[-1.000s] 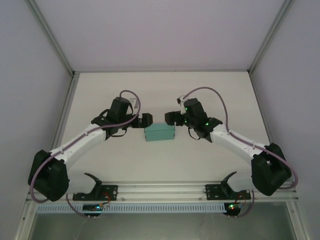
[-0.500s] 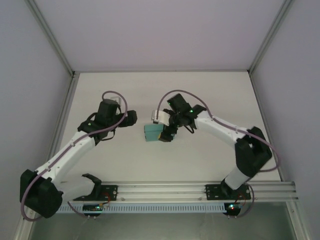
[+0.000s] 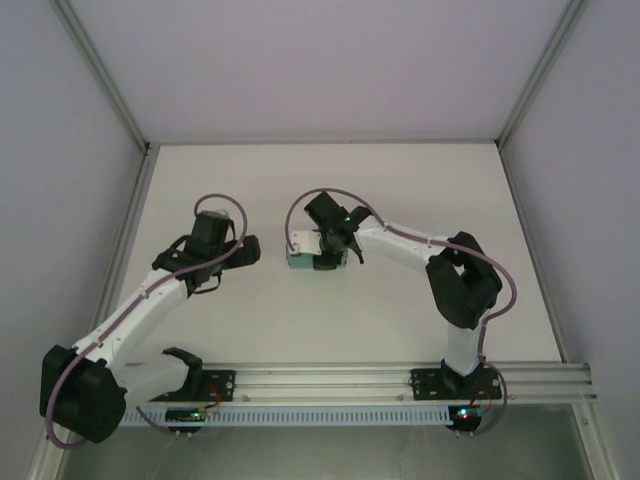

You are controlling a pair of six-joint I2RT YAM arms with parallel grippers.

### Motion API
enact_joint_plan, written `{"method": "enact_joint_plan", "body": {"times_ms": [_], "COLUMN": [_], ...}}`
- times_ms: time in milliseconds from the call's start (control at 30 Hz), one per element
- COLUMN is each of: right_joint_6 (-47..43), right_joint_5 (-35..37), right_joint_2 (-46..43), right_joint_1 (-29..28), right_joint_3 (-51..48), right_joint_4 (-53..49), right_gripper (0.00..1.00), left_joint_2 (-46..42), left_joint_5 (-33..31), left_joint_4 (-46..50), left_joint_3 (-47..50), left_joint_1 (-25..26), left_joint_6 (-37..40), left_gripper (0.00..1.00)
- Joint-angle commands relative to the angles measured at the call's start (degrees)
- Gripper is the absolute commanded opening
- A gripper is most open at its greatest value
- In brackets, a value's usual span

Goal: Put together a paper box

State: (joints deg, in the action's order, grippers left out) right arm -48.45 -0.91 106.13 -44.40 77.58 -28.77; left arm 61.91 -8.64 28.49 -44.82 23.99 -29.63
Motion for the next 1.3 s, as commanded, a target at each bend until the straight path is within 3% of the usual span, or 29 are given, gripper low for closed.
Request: {"method": "enact_joint_plan", "body": {"times_ms": [0, 100, 200, 267, 333, 467, 700, 833, 933, 1000, 1100, 1167, 1267], "right_joint_6": [2.7, -0.17, -2.49, -2.02, -1.04, -0.17, 7.3, 11.23, 20.03, 27.7, 35.65, 40.25, 44.13], "right_joint_5": [16.56, 25.44, 28.42, 26.1, 22.18, 18.04, 8.37, 8.11, 8.7, 8.71, 8.63, 10.48, 7.53], "right_joint_2": [-1.22, -0.73, 0.13, -0.49, -2.14, -5.77, -13.44, -21.98, -30.44, -36.39, -44.37, -48.46, -50.3], "right_joint_1": [-0.22, -0.19, -0.24, -0.51, -1.05, -2.84, -3.67, -1.97, 4.41, 11.83, 23.21, 29.73, 37.88], "right_joint_3": [-4.33, -8.06, -10.89, -11.76, -13.18, -16.59, -18.14, -22.35, -26.6, -31.37, -41.19, -47.9, -55.72], "right_joint_4": [9.4, 17.14, 19.67, 17.92, 15.98, 13.33, 1.74, 6.01, 13.31, 20.15, 30.74, 38.68, 49.52], "right_gripper": [0.49, 0.49, 0.58, 0.68, 0.86, 0.99, 0.99, 0.99, 0.99, 0.99, 0.99, 0.99, 0.99], "left_joint_2": [-1.21, -1.33, -1.24, -1.22, -1.18, -1.1, -0.75, -0.61, -0.75, -1.0, -0.67, -0.09, 0.99], "left_joint_5": [-1.25, -1.33, -1.19, -1.12, -1.04, -0.82, -0.7, -4.09, -6.74, -9.53, -13.88, -14.28, -12.95], "left_joint_4": [0.52, 0.27, -0.18, -0.36, -0.54, -1.11, -2.81, -6.14, -11.13, -17.47, -28.29, -37.25, -52.55], "left_joint_3": [0.08, 0.29, 0.52, 0.61, 0.61, 0.35, 0.52, 1.02, 2.49, 5.34, 10.9, 15.55, 23.02], "left_joint_1": [-0.61, -0.74, -0.78, -0.8, -0.87, -1.01, -1.35, -3.0, -6.66, -9.81, -15.14, -18.34, -20.88], "left_joint_6": [-0.43, -0.56, -0.42, -0.39, -0.36, 0.07, 2.09, 4.4, 7.64, 10.36, 13.77, 16.87, 21.2], "left_gripper": [1.0, 1.0, 0.99, 0.99, 0.99, 1.0, 1.0, 1.0, 1.0, 1.0, 1.0, 0.99, 0.99]}}
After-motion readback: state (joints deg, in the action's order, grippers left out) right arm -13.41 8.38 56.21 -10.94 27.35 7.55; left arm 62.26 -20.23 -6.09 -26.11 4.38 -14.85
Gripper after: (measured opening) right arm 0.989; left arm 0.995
